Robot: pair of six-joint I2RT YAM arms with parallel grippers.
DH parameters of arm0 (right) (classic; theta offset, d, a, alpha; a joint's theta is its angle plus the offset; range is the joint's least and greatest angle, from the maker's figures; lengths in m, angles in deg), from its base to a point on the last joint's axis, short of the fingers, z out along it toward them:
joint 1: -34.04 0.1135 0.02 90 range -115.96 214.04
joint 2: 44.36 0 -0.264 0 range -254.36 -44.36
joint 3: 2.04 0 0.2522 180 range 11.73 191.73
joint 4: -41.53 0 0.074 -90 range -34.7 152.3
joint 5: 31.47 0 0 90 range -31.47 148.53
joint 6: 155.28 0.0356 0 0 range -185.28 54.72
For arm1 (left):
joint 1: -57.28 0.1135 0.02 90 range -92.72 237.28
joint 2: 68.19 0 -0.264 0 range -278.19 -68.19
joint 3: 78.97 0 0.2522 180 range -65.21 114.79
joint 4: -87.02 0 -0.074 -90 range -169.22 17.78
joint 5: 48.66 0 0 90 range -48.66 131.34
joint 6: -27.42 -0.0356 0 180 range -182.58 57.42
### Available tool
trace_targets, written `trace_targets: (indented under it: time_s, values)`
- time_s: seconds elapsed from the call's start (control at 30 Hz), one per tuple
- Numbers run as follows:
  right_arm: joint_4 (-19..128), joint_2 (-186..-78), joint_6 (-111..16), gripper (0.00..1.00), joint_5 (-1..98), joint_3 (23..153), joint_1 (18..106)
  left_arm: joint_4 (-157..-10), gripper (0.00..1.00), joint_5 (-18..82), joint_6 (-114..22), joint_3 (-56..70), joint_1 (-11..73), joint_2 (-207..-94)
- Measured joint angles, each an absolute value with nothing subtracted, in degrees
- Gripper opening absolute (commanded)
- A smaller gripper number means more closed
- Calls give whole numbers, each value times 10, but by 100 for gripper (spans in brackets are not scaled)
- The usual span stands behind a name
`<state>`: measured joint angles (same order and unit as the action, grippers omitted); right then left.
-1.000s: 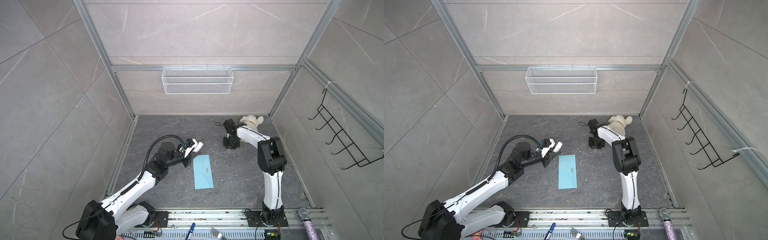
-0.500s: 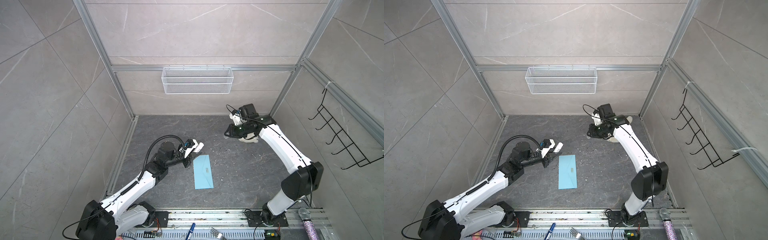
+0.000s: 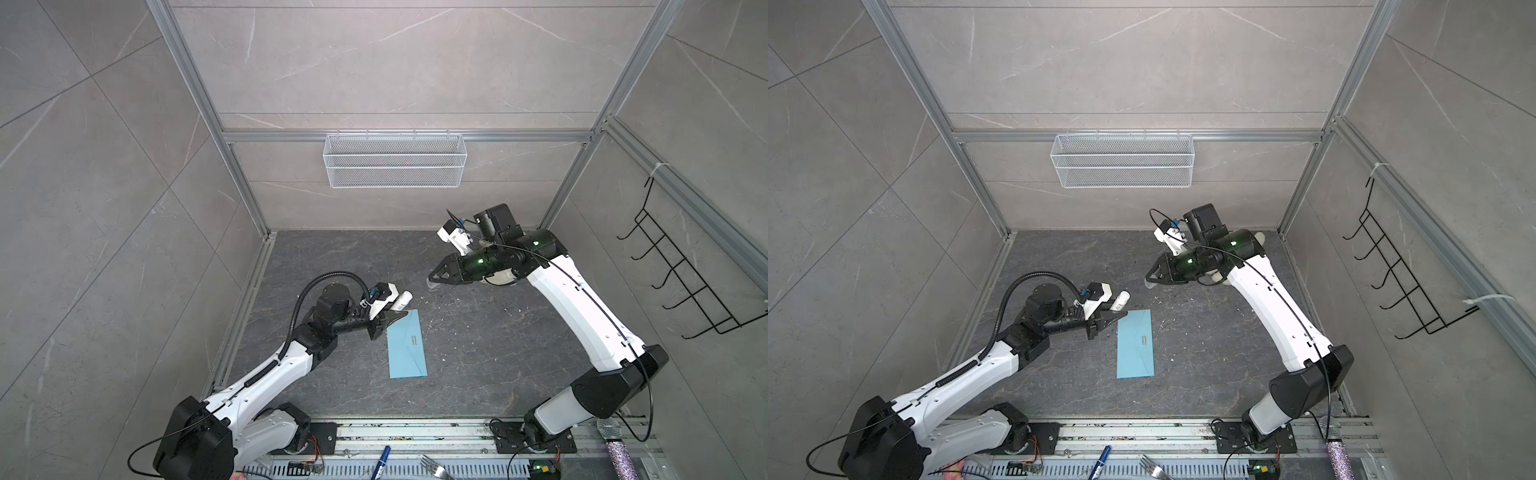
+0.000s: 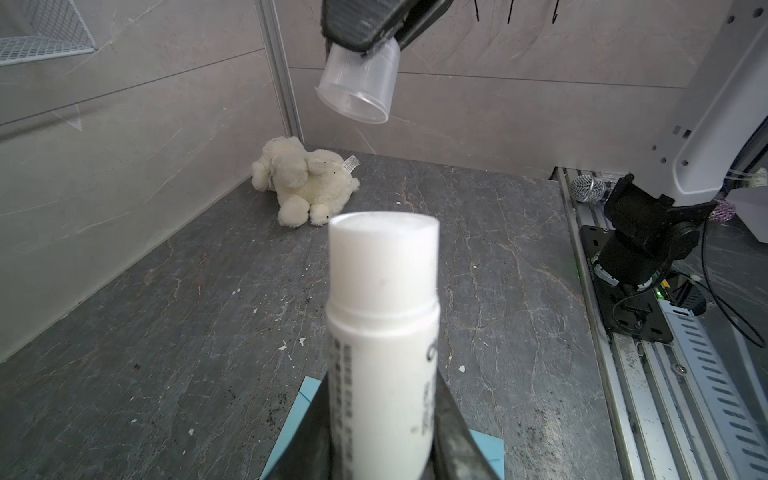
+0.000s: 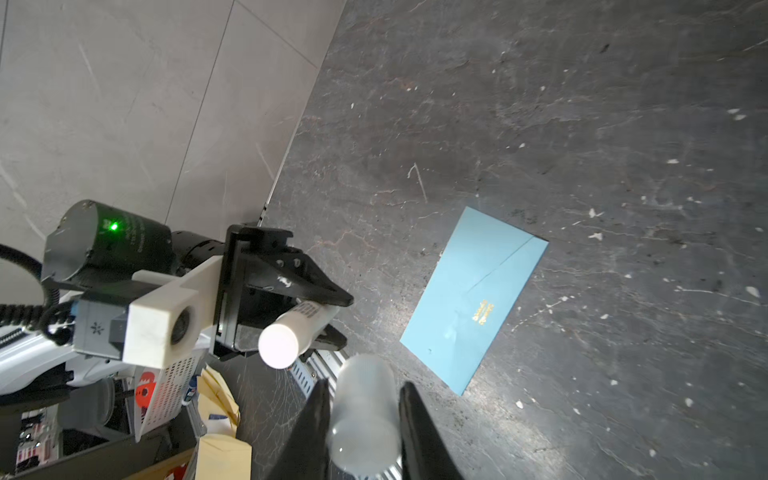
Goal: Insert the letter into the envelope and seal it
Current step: 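Lift the clear cap with the right gripper and carry it toward the envelope, then lower the clear cap with the right gripper onto the glue stick top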
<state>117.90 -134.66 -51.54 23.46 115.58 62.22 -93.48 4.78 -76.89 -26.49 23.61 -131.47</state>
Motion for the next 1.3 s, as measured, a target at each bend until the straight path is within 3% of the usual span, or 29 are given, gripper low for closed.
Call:
trace_targets:
  time_s: [0.33, 1.3]
  values:
    - [1187, -1348, -514, 19, 223, 1156, 665, -939, 0, 23, -774, -265, 236, -1329]
    - [1174, -1378, -499, 18, 218, 1158, 686, -938, 0, 17, -778, -265, 236, -1334]
